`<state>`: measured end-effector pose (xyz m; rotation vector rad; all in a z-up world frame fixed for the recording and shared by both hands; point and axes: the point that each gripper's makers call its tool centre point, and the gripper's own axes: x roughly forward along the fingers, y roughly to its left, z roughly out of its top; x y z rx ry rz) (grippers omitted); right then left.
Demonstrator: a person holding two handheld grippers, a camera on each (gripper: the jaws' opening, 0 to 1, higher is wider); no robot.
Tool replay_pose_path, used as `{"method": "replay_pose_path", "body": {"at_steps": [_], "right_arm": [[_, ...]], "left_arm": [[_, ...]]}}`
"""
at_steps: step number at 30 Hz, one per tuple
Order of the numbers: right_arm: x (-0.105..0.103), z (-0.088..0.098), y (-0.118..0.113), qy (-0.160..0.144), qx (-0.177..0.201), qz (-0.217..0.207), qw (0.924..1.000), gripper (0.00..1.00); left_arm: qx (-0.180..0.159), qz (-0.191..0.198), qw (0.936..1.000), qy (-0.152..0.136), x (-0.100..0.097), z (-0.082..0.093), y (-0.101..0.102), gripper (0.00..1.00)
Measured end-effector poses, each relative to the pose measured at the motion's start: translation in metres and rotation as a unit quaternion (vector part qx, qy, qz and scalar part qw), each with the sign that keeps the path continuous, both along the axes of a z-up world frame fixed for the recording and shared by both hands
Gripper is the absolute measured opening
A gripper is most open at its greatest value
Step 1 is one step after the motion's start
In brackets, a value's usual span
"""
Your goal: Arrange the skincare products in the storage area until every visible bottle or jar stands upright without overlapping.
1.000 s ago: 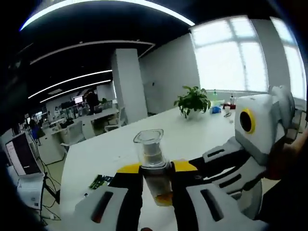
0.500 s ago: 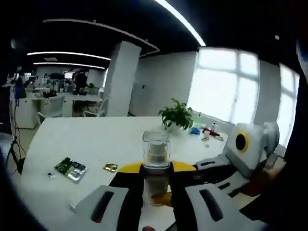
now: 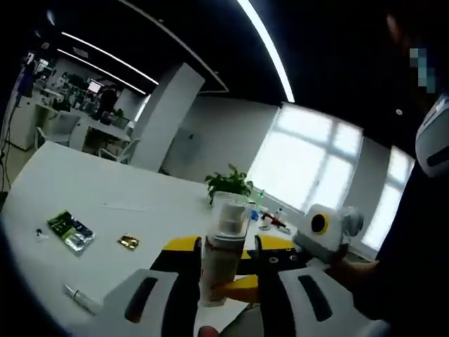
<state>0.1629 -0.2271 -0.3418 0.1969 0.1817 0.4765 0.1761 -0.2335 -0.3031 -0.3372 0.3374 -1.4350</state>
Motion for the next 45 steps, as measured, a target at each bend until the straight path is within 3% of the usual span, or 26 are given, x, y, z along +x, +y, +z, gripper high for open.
{"method": "replay_pose_path", "body": {"at_steps": [1, 3, 4, 6, 7, 10, 15, 17, 21, 26, 28, 29, 31, 34, 35, 38, 41, 45], "right_arm": [[-0.001, 0.004, -0.001, -0.007, 0.022, 0.000, 0.9997, 0.09], [-0.010, 0.011, 0.009, -0.009, 0.081, 0.050, 0.9954, 0.09], [-0.011, 0.013, 0.006, -0.016, 0.091, 0.045, 0.9947, 0.09], [-0.020, 0.017, 0.014, -0.012, 0.117, 0.095, 0.9885, 0.09], [-0.018, 0.016, 0.011, -0.014, 0.111, 0.084, 0.9902, 0.09], [-0.023, 0.016, 0.018, -0.016, 0.103, 0.112, 0.9882, 0.09], [-0.035, 0.023, 0.028, -0.014, 0.108, 0.180, 0.9776, 0.09], [-0.038, 0.022, 0.029, -0.001, 0.106, 0.201, 0.9739, 0.10], [-0.038, 0.022, 0.027, 0.001, 0.088, 0.211, 0.9736, 0.10], [-0.028, 0.022, 0.019, -0.025, 0.059, 0.173, 0.9828, 0.12], [-0.021, 0.016, 0.015, -0.023, 0.036, 0.144, 0.9887, 0.13], [-0.019, 0.011, 0.013, -0.019, 0.014, 0.134, 0.9906, 0.14], [-0.010, 0.000, 0.008, -0.018, -0.046, 0.094, 0.9943, 0.20], [0.001, -0.004, -0.003, -0.007, -0.070, 0.042, 0.9966, 0.34], [0.003, -0.003, -0.004, -0.006, -0.064, 0.026, 0.9976, 0.32], [0.008, 0.007, -0.010, -0.015, -0.047, -0.029, 0.9984, 0.26], [0.008, 0.012, -0.007, -0.018, -0.045, -0.046, 0.9978, 0.25], [0.011, 0.012, -0.010, -0.020, -0.042, -0.069, 0.9965, 0.25]], "left_arm": [[0.000, -0.006, 1.0000, -0.003, -0.001, 0.000, 0.000, 0.26], [-0.005, -0.027, 0.9996, 0.000, -0.007, 0.003, 0.002, 0.28], [-0.011, -0.039, 0.9992, 0.003, -0.011, 0.005, 0.002, 0.28], [-0.021, -0.061, 0.9979, 0.005, -0.019, 0.009, 0.002, 0.28], [-0.020, -0.068, 0.9975, 0.006, -0.022, 0.009, 0.002, 0.28], [-0.018, -0.089, 0.9959, -0.006, -0.029, 0.009, 0.002, 0.24], [-0.016, -0.143, 0.9895, -0.012, -0.051, 0.013, 0.000, 0.19], [-0.006, -0.152, 0.9881, -0.026, -0.056, 0.013, -0.001, 0.19], [0.011, -0.152, 0.9878, -0.034, -0.059, 0.013, -0.005, 0.18], [0.056, -0.094, 0.9883, -0.106, -0.045, 0.011, -0.011, 0.18], [0.081, -0.069, 0.9841, -0.142, -0.039, 0.009, -0.013, 0.18], [0.100, -0.049, 0.9787, -0.173, -0.033, 0.007, -0.015, 0.18], [0.117, -0.022, 0.9717, -0.204, -0.028, 0.009, -0.017, 0.18], [0.109, 0.017, 0.9743, -0.197, -0.017, 0.015, -0.019, 0.18], [0.106, 0.027, 0.9758, -0.189, -0.014, 0.016, -0.020, 0.18], [0.109, 0.070, 0.9711, -0.200, 0.000, 0.020, -0.019, 0.18], [0.121, 0.098, 0.9671, -0.202, 0.008, 0.019, -0.019, 0.18], [0.124, 0.121, 0.9667, -0.188, 0.015, 0.016, -0.018, 0.18]]}}
